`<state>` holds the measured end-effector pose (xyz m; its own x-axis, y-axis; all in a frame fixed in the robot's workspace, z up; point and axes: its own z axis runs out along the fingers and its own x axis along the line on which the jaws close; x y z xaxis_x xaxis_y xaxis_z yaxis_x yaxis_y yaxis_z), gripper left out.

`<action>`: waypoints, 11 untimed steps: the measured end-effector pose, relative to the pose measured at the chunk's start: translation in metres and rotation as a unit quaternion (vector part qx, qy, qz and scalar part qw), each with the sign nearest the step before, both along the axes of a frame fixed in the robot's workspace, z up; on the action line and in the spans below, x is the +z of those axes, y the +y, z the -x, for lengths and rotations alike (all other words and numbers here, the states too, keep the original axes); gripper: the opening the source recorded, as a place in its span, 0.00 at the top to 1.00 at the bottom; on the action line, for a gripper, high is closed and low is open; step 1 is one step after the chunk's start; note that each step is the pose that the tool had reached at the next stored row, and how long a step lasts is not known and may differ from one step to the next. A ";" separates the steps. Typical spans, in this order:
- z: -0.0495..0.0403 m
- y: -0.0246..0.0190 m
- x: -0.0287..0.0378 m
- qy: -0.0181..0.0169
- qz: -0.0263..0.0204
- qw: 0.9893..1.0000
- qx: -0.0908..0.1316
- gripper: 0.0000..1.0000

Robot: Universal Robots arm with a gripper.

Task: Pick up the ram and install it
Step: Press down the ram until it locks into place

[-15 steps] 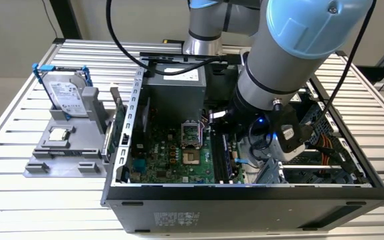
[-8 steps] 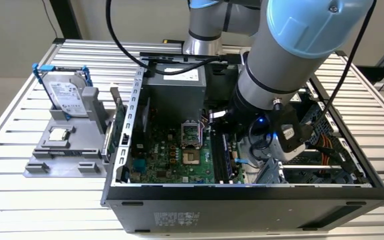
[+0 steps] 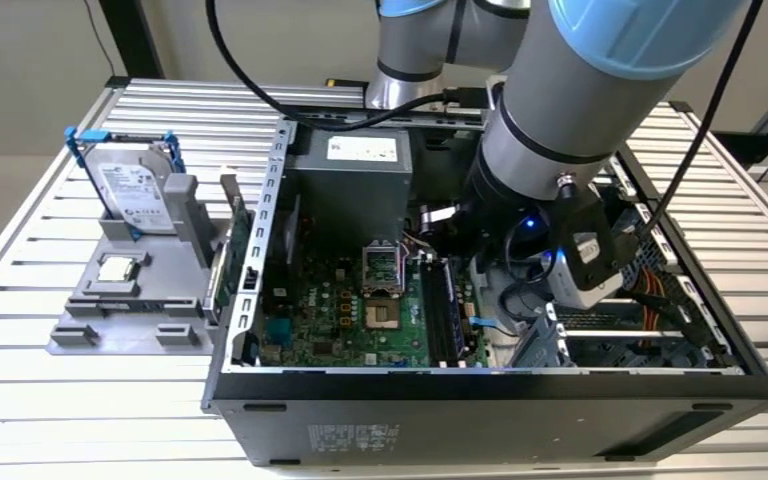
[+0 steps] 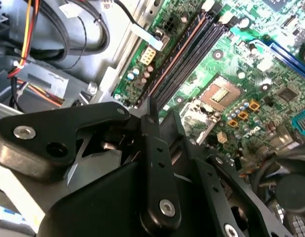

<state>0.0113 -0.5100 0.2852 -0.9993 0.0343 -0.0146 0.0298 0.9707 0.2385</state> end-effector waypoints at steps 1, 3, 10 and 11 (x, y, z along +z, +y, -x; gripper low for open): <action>0.0000 0.0000 0.0000 0.000 0.000 1.000 0.000 0.00; 0.0000 0.0000 0.0000 0.000 0.000 1.000 0.000 0.00; 0.0000 0.0000 0.0001 0.000 0.000 1.000 0.000 1.00; 0.0000 0.0000 0.0001 0.000 0.000 1.000 0.000 1.00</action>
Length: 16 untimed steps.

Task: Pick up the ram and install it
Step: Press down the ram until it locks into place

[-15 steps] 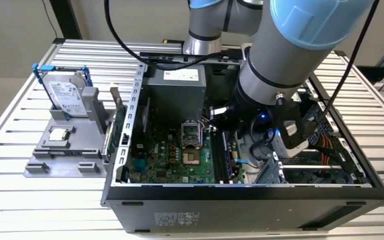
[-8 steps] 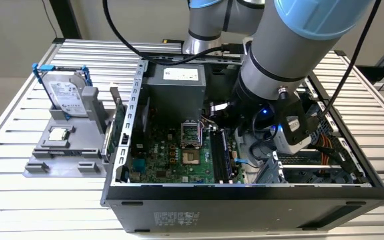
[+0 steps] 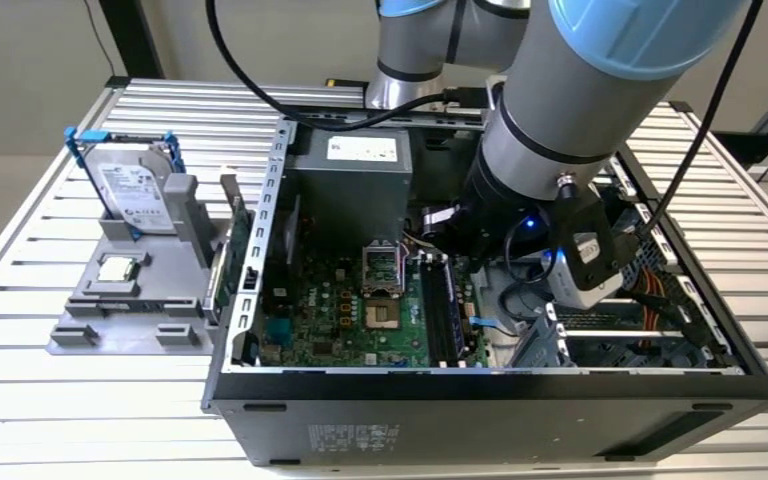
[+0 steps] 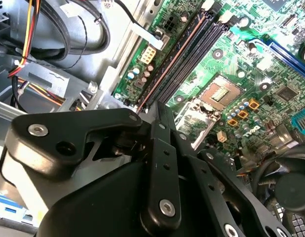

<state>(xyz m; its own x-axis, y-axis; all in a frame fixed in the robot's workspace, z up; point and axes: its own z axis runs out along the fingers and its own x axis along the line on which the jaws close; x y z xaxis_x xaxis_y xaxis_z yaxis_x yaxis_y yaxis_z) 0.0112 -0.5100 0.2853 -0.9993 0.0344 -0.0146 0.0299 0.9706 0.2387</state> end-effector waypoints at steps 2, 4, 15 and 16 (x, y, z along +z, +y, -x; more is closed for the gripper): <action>0.0000 0.0000 0.0000 0.000 0.000 1.000 0.000 1.00; 0.0000 0.0000 0.0000 0.000 0.000 1.000 0.000 1.00; 0.0000 0.0113 0.0000 0.001 0.043 0.999 0.016 1.00; 0.0001 0.0152 0.0001 0.000 0.047 0.999 0.016 1.00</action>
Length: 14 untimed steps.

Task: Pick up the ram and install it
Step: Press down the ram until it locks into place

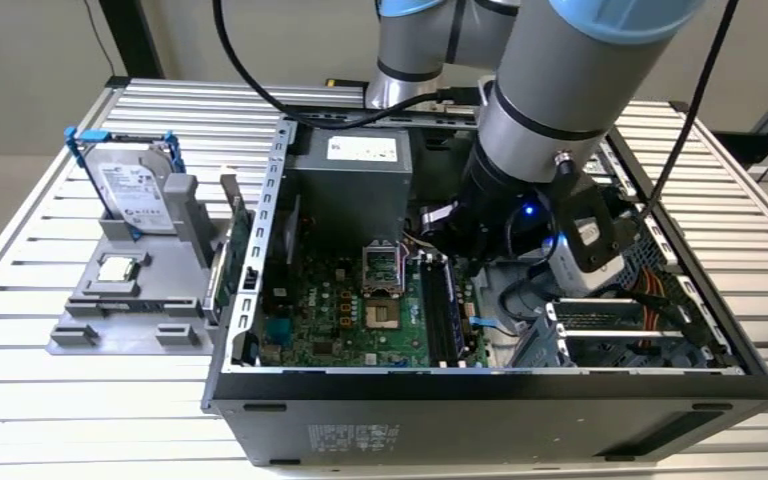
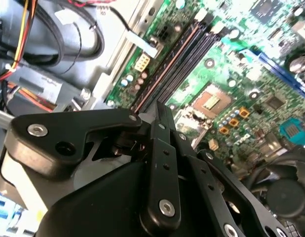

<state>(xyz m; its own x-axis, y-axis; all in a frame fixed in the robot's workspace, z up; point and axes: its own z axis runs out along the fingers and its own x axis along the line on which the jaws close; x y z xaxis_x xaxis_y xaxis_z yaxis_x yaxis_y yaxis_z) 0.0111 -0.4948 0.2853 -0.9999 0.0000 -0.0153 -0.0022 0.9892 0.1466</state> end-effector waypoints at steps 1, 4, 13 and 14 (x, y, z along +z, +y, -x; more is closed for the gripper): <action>0.0001 0.0037 -0.0001 -0.001 0.003 1.000 0.000 1.00; 0.0002 0.0138 -0.0001 -0.006 0.014 1.000 0.000 1.00; 0.0012 0.0181 -0.0002 -0.011 0.019 1.000 0.016 1.00; 0.0014 0.0181 -0.0002 -0.010 0.019 1.000 0.016 1.00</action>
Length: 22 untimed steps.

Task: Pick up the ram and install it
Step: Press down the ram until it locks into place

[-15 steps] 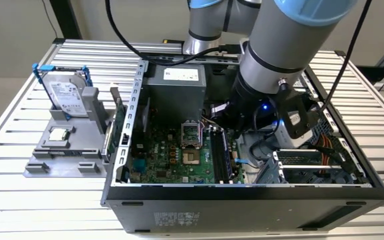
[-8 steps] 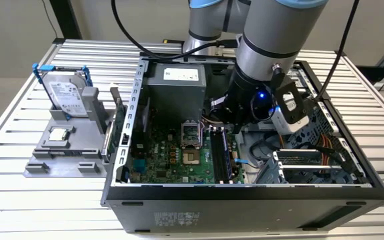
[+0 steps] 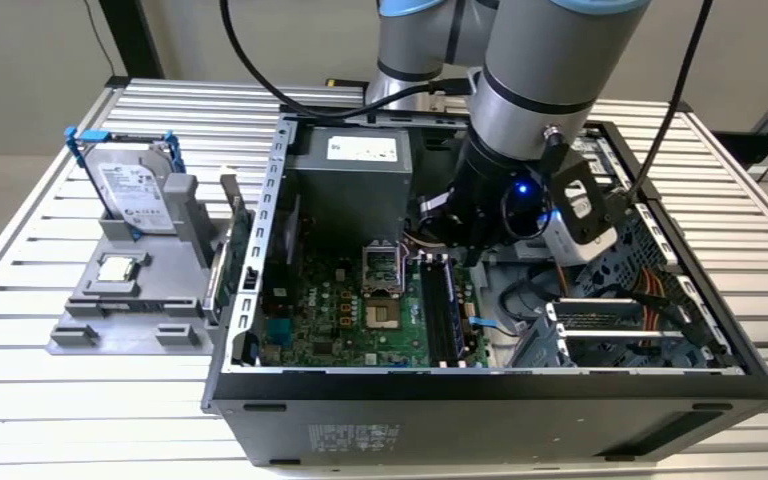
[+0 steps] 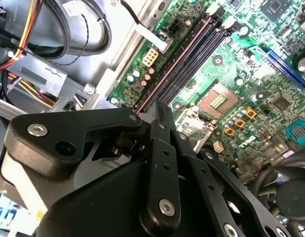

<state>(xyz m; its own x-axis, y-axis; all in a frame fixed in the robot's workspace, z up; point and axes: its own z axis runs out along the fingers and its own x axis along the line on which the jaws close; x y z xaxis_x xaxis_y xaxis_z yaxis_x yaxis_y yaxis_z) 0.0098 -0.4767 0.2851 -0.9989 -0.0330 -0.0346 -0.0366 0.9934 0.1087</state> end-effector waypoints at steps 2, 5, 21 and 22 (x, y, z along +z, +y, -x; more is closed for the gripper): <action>0.0003 0.0000 0.0000 0.001 0.000 1.000 0.000 1.00; 0.0004 0.0000 0.0001 0.006 0.000 1.000 0.000 1.00; 0.0003 0.0000 0.0000 0.024 0.000 1.000 0.000 1.00; 0.0003 0.0000 0.0000 0.025 0.000 1.000 0.000 1.00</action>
